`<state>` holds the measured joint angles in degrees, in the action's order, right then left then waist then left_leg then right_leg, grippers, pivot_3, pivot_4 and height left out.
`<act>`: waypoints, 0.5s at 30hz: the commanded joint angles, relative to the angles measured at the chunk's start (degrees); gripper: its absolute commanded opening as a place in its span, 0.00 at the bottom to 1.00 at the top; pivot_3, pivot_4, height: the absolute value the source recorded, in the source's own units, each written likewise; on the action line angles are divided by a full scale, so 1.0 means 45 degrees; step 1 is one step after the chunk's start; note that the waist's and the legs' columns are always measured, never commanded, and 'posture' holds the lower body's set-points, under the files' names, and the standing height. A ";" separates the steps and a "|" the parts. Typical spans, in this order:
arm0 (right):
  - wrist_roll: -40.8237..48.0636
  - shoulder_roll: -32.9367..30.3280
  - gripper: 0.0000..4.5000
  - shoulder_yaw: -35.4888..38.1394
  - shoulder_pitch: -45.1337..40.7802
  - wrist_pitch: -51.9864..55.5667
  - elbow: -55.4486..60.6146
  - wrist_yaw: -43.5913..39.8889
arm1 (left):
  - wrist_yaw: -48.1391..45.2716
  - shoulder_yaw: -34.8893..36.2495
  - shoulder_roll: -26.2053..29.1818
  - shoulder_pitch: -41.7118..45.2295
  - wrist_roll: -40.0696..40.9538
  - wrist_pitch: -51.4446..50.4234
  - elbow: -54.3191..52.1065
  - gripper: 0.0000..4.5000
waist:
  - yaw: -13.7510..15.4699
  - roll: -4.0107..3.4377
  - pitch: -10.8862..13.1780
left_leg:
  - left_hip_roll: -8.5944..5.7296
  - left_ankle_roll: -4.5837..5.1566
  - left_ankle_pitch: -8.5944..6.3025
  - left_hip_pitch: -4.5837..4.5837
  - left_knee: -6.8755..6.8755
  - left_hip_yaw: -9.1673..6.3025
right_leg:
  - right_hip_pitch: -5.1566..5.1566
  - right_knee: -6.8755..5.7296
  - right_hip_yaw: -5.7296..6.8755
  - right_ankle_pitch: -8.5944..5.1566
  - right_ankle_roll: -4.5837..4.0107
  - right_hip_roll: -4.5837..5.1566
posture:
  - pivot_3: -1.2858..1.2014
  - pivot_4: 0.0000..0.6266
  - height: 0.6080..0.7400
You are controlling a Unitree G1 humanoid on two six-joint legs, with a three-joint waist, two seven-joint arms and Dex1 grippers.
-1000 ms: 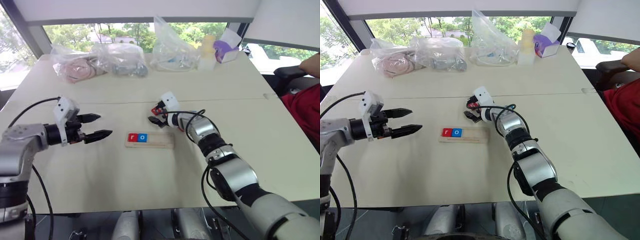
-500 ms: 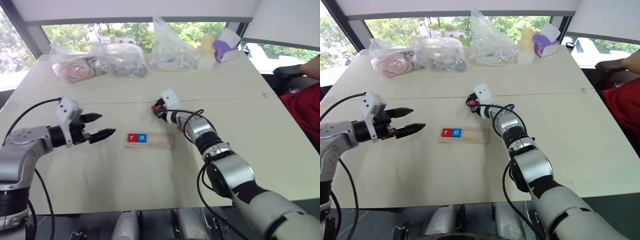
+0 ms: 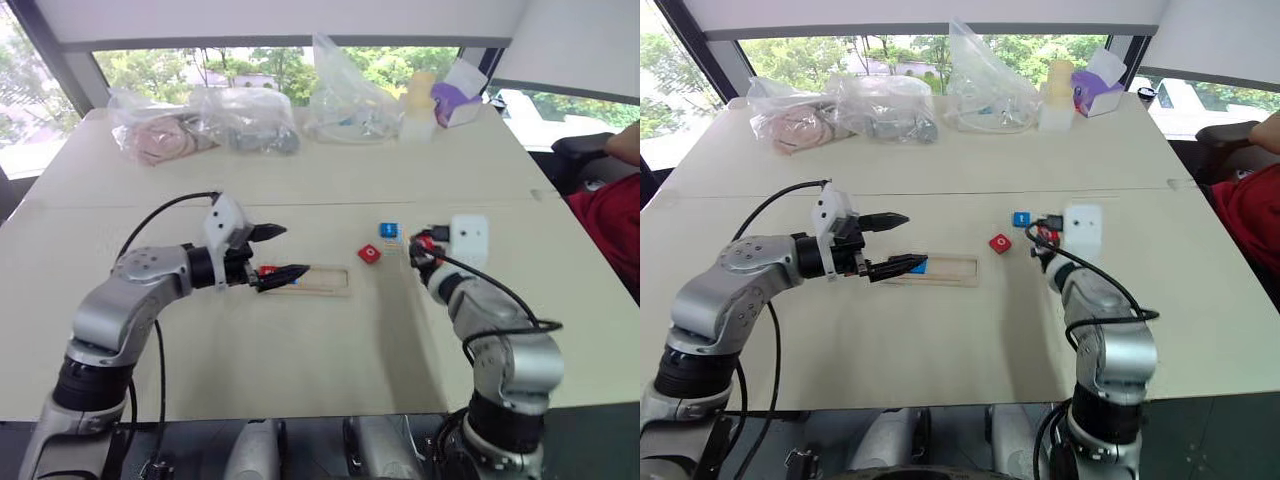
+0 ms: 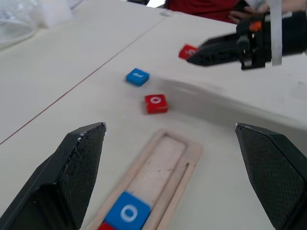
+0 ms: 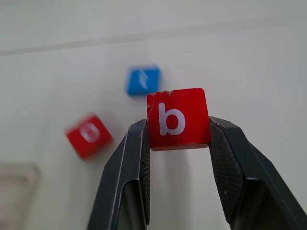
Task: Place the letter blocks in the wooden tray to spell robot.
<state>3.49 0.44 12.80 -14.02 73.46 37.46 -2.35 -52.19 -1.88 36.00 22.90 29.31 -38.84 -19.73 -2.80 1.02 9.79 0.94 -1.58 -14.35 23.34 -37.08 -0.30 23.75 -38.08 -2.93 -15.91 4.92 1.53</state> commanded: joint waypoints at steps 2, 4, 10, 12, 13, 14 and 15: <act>0.0020 0.0410 0.26 -0.0575 0.0148 0.0646 0.0154 0.0424 | -0.0587 -0.0345 0.0382 0.0143 -0.0178 0.0561 -0.0018 1.00 | 0.0018 -0.0002 0.0001 | 0.0000 0.0001 0.0000 0.0001 0.0001 0.0001 | 0.0002 0.0000 0.0000 -0.0001 0.0000 -0.0005 | 0.52 0.24 0.96; 0.0024 0.0590 0.26 -0.0835 0.0246 0.0568 -0.0290 0.0534 | -0.0649 -0.0390 0.0415 0.0226 -0.0310 0.0745 0.0227 1.00 | 0.0049 -0.0001 0.0001 | -0.0001 0.0001 0.0000 0.0003 -0.0001 0.0001 | 0.0000 0.0004 0.0000 -0.0002 0.0001 -0.0004 | 0.52 0.24 0.96; 0.0117 0.1264 0.71 -0.0143 0.0087 0.0863 -0.0855 0.0906 | -0.0919 -0.0590 0.0593 -0.0091 -0.0490 0.0800 0.0221 1.00 | 0.0058 0.0006 -0.0004 | -0.0005 0.0001 0.0000 0.0008 -0.0002 0.0002 | -0.0010 0.0024 0.0002 -0.0004 0.0008 0.0005 | 0.52 0.24 0.96; 0.0045 0.1345 0.95 0.0605 -0.0233 0.1290 -0.0620 0.1130 | -0.1096 -0.0532 0.0802 -0.0270 -0.0388 0.0695 0.0082 1.00 | 0.0072 0.0006 -0.0004 | -0.0006 0.0001 0.0000 0.0005 -0.0004 0.0002 | -0.0016 0.0025 0.0002 -0.0004 0.0008 0.0008 | 0.52 0.24 0.96; 0.0068 0.1195 0.99 0.0852 -0.0401 0.1423 -0.0461 0.1103 | -0.1196 -0.0457 0.0921 -0.0328 -0.0345 0.0680 0.0085 1.00 | 0.0097 0.0007 -0.0004 | -0.0006 0.0001 0.0000 0.0005 -0.0007 -0.0001 | -0.0018 0.0025 0.0002 -0.0004 0.0008 0.0010 | 0.52 0.24 0.96; 0.0230 0.0794 0.99 0.1206 -0.0752 0.1514 -0.0249 0.0853 | -0.1345 -0.0367 0.1087 -0.0363 -0.0301 0.0680 0.0140 1.00 | 0.0109 0.0007 -0.0004 | -0.0006 0.0001 0.0000 0.0005 -0.0008 -0.0006 | -0.0022 0.0028 0.0006 -0.0005 0.0007 0.0012 | 0.52 0.24 0.96; 0.0568 -0.0168 0.99 0.1389 -0.1204 0.1237 -0.0201 0.0189 | -0.1492 -0.0237 0.1224 -0.0368 -0.0236 0.0694 0.0234 1.00 | 0.0128 0.0002 0.0002 | -0.0008 0.0001 0.0000 0.0007 -0.0008 -0.0007 | -0.0023 0.0032 0.0010 -0.0006 0.0006 0.0014 | 0.52 0.24 0.96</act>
<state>5.12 3.99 15.38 -17.17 79.70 34.41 0.60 -57.72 -4.79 40.28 20.66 27.04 -36.03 -17.63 -2.23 1.03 9.80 0.89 -1.58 -14.35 23.41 -37.13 -0.33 23.66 -37.90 -2.88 -15.95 4.93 1.61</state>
